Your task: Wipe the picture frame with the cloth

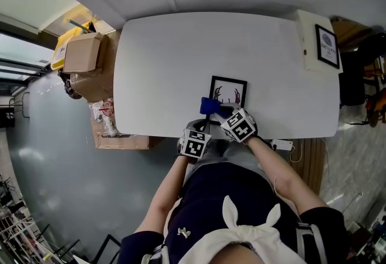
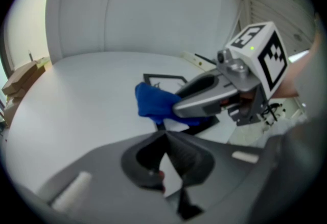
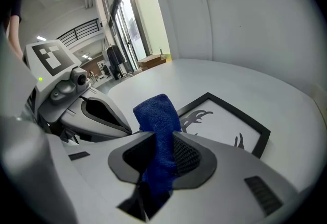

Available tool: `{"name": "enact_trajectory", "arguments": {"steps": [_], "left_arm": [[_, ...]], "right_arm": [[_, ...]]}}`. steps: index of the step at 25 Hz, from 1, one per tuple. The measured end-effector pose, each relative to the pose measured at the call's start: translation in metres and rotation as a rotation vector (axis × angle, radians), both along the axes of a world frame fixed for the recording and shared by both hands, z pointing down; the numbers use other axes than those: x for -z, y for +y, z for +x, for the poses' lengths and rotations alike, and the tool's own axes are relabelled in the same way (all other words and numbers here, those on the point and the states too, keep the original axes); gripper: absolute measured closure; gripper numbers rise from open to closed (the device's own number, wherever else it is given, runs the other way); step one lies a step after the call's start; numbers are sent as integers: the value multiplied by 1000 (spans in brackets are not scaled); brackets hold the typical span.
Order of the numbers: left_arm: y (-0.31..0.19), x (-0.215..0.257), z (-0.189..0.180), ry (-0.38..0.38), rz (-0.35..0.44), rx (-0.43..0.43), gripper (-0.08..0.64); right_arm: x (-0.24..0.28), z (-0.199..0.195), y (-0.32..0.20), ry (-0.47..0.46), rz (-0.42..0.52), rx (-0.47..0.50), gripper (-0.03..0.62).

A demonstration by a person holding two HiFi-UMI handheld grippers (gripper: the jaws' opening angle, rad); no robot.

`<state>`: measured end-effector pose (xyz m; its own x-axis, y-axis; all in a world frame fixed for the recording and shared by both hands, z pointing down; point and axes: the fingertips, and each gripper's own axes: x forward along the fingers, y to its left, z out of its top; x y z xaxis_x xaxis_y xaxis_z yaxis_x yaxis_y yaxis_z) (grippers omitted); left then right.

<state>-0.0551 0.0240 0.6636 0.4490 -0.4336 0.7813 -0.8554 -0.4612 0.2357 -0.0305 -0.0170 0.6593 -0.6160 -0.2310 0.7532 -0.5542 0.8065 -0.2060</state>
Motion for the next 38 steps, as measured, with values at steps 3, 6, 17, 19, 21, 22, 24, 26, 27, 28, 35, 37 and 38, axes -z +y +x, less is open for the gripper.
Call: {"name": "enact_trajectory", "arguments": {"steps": [3, 6, 17, 19, 21, 22, 24, 26, 27, 28, 35, 37, 38], "left_arm": [[0, 1, 0, -3, -2, 6, 557], [0, 1, -1, -2, 3, 11, 557], [0, 3, -1, -3, -1, 23, 557], [0, 3, -1, -4, 4, 25, 557], [0, 3, -2, -7, 4, 29, 557], [0, 3, -3, -9, 5, 32, 557], [0, 3, -3, -10, 13, 38, 557], [-2, 3, -3, -11, 30, 38, 557], [-3, 3, -3, -12, 32, 38, 557], [-3, 3, -3, -13, 30, 38, 557], [6, 4, 1, -30, 1, 12, 557], [9, 4, 4, -24, -2, -1, 557], [10, 4, 6, -18, -3, -10, 557]], "right_arm": [[0, -1, 6, -1, -7, 4, 494], [0, -2, 10, -6, -15, 4, 494], [2, -2, 20, -35, -59, -28, 494], [2, -3, 23, -36, -63, -28, 494], [2, -2, 26, -39, -68, -27, 494], [2, -2, 27, -42, -69, -29, 494], [3, -2, 29, -46, -67, -33, 494], [3, -1, 29, -46, -63, -35, 494], [2, -1, 29, -44, -63, -34, 494], [2, -1, 29, -43, -62, -32, 494], [2, -2, 30, -24, -58, -16, 494], [2, -2, 29, -21, -57, -15, 494], [2, -2, 29, -21, -56, -16, 494]]}}
